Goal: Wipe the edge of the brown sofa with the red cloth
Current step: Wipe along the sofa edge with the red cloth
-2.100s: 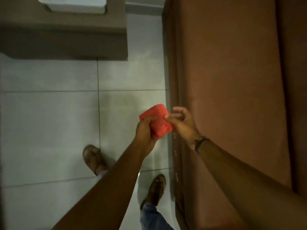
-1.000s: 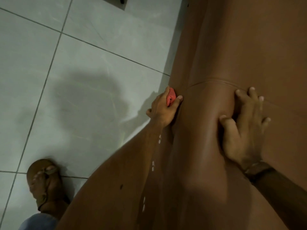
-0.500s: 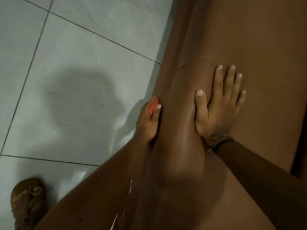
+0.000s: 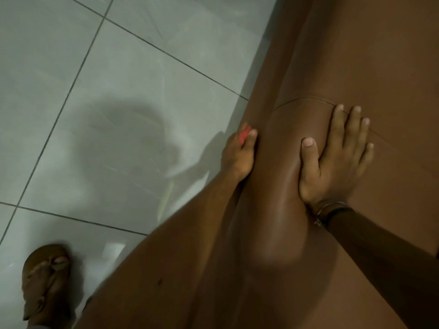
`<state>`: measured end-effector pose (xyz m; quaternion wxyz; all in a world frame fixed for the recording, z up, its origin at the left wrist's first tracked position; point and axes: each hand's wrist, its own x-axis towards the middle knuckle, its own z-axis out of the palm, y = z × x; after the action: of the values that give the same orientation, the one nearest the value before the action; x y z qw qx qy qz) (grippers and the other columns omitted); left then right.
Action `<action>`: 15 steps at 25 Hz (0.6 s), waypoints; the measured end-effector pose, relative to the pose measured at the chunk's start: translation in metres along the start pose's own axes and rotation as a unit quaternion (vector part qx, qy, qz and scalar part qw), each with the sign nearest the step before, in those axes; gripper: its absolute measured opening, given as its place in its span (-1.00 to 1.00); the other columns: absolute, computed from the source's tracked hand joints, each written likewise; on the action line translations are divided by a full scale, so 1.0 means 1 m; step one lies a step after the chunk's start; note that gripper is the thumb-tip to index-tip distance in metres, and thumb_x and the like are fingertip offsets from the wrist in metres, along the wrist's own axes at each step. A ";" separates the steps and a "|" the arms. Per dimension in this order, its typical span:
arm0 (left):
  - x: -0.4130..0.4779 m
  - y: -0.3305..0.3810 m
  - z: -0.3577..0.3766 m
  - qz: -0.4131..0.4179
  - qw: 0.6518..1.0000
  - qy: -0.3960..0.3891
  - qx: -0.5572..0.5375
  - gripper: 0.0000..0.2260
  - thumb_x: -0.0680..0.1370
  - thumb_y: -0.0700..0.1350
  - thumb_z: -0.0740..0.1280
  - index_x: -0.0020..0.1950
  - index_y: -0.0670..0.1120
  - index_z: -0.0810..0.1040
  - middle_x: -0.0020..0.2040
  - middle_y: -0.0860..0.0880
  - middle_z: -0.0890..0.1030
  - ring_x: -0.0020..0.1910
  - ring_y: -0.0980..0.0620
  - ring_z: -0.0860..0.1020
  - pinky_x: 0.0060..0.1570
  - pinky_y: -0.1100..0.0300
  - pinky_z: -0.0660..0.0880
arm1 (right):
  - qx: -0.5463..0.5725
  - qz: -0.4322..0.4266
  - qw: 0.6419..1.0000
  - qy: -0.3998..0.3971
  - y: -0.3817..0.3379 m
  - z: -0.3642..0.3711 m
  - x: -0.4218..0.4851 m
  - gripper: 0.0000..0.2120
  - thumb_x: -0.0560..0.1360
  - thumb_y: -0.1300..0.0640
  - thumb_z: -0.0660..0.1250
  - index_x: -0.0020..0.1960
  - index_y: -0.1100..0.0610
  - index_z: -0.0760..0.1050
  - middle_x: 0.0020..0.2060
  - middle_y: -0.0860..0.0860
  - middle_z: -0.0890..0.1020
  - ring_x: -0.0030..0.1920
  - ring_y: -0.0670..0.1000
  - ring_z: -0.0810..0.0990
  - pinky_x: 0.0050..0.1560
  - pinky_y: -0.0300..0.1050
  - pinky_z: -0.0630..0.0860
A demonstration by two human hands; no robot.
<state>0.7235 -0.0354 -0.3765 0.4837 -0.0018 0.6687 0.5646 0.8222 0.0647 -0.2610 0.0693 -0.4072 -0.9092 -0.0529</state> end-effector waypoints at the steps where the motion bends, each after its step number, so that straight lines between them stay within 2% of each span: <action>1: -0.028 -0.021 -0.006 -0.029 0.999 0.003 -0.021 -0.45 0.71 0.19 0.19 0.66 0.01 0.42 0.66 -0.05 0.46 0.65 -0.06 0.42 0.69 0.00 0.28 | -0.001 0.003 1.000 -0.005 -0.001 -0.002 -0.001 -0.25 0.66 -0.34 -0.03 0.76 -0.03 0.05 0.76 0.09 0.13 0.77 0.20 0.08 0.67 0.42 0.08; 3: -0.076 -0.060 -0.018 -0.078 0.996 0.010 -0.043 -0.49 0.72 0.14 0.22 0.65 -0.01 0.45 0.65 -0.05 0.48 0.64 -0.06 0.44 0.68 -0.01 0.30 | -0.006 0.006 1.000 -0.017 -0.005 -0.007 -0.002 -0.25 0.66 -0.34 -0.02 0.76 -0.03 0.05 0.77 0.09 0.12 0.77 0.20 0.06 0.68 0.42 0.07; 5: -0.080 -0.070 -0.022 -0.091 0.995 0.006 -0.041 -0.48 0.71 0.14 0.23 0.65 0.00 0.44 0.64 -0.05 0.49 0.64 -0.07 0.44 0.68 -0.04 0.31 | -0.008 0.007 1.000 -0.027 -0.008 -0.009 -0.002 -0.26 0.66 -0.33 -0.01 0.76 -0.04 0.05 0.77 0.09 0.11 0.77 0.20 0.05 0.68 0.41 0.05; 9: -0.017 -0.037 -0.008 -0.060 0.998 0.012 0.011 -0.47 0.71 0.17 0.21 0.65 -0.01 0.44 0.64 -0.10 0.49 0.64 -0.14 0.45 0.67 -0.06 0.32 | -0.002 0.007 0.999 -0.033 -0.005 -0.010 0.000 -0.27 0.67 -0.33 0.01 0.76 -0.09 0.03 0.77 0.08 0.10 0.77 0.19 0.02 0.69 0.41 0.01; 11: -0.014 -0.038 -0.009 -0.032 0.999 0.008 0.017 -0.48 0.72 0.15 0.20 0.65 -0.02 0.44 0.64 -0.10 0.49 0.63 -0.13 0.45 0.67 -0.06 0.32 | 0.006 0.004 0.999 -0.035 -0.005 -0.008 -0.001 -0.29 0.67 -0.33 0.01 0.75 -0.10 0.03 0.77 0.07 0.09 0.78 0.19 0.02 0.69 0.42 0.01; 15: -0.105 -0.095 -0.023 -0.057 0.998 0.007 -0.008 -0.46 0.72 0.15 0.20 0.68 -0.01 0.39 0.68 -0.06 0.43 0.66 -0.07 0.40 0.70 -0.03 0.27 | 0.013 0.017 0.999 -0.040 -0.007 -0.012 -0.001 -0.29 0.67 -0.33 0.01 0.75 -0.11 0.04 0.77 0.05 0.09 0.78 0.17 0.01 0.69 0.41 0.00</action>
<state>0.8169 -0.1444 -0.3820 0.5107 -0.0475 0.6662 0.5414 0.8186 0.0573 -0.2498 0.0391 -0.4233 -0.9048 -0.0234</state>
